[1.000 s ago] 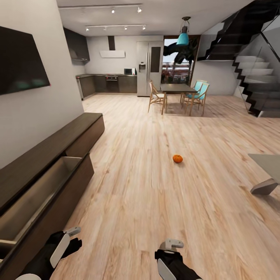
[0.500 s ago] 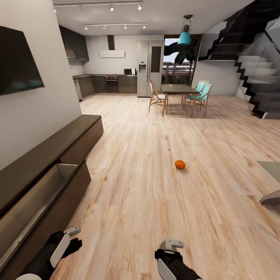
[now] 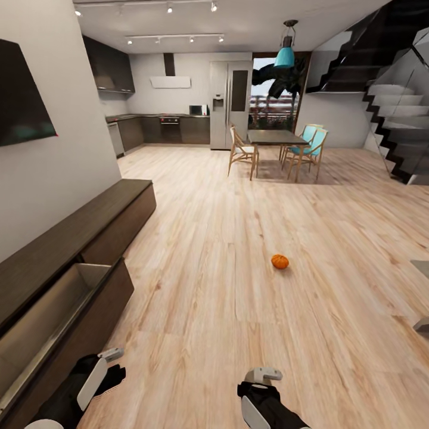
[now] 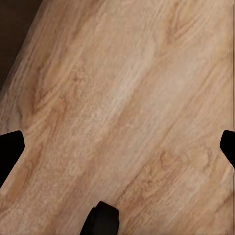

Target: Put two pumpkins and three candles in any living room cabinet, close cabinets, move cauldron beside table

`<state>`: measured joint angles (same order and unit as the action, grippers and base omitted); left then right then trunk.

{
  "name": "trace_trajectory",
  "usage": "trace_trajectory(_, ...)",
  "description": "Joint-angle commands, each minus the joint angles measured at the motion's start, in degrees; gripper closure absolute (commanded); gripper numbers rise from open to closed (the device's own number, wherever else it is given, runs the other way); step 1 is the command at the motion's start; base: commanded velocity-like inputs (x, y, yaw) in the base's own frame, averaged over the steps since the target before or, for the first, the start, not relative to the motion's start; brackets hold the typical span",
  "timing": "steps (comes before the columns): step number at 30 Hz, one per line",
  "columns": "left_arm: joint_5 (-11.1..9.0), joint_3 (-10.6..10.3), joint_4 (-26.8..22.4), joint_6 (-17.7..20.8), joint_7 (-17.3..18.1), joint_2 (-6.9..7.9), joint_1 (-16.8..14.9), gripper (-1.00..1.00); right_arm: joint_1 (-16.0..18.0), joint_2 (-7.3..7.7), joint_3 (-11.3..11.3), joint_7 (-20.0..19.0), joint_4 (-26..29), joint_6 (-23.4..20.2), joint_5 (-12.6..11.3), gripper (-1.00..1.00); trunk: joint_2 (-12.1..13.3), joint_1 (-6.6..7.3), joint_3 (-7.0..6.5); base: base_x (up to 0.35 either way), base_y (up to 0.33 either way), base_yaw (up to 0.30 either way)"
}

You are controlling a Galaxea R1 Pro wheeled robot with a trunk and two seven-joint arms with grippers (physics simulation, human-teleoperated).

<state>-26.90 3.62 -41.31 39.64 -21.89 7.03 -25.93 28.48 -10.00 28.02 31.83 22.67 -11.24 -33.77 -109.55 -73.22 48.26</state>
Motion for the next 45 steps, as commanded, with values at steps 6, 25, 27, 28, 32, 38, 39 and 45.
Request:
trace_trajectory(6,0.1,0.0,0.0,0.0,0.0,-0.07,0.0,-1.0,0.0,0.0,0.0,0.0,0.0,0.0,0.1,1.0,0.0,0.0,0.0,0.333,0.0,0.0)
trace_trajectory(25,0.2,0.0,0.0,0.0,-0.1,-0.26,0.0,-1.0,0.0,0.0,0.2,0.0,0.0,-0.2,0.2,1.0,0.0,0.0,0.0,0.286,-0.164,0.196)
trace_trajectory(27,0.2,0.0,0.0,0.0,0.0,-0.26,0.0,-1.0,0.0,0.0,0.2,0.0,0.0,-0.3,0.2,1.0,0.0,0.0,0.0,0.255,-0.246,0.289)
trace_trajectory(28,0.2,0.0,0.0,0.0,0.0,-0.26,0.0,-1.0,0.0,0.0,0.2,0.0,0.0,-0.3,0.3,1.0,0.0,0.0,0.0,0.254,-0.225,0.289)
trace_trajectory(32,0.2,0.0,0.0,0.0,0.0,-0.26,0.0,-1.0,0.0,0.0,0.3,0.0,0.0,-0.3,0.3,1.0,0.0,0.0,0.0,0.271,-0.105,0.29)
trace_trajectory(38,0.2,0.0,0.0,-0.1,0.0,-0.26,0.0,-1.0,0.0,0.0,0.4,0.1,0.0,-0.3,0.4,1.0,0.0,0.0,0.0,0.277,-0.132,0.29)
trace_trajectory(39,0.2,0.0,0.0,-0.1,0.0,-0.26,0.0,-1.0,0.0,0.0,0.4,0.0,0.0,-0.3,0.4,1.0,0.0,0.0,0.0,0.26,-0.221,0.29)
trace_trajectory(45,0.2,0.1,0.0,-0.1,-0.1,-0.26,0.0,-1.0,0.0,0.0,0.4,0.1,0.0,-0.3,0.5,1.0,0.0,0.0,0.0,0.255,-0.24,0.29)
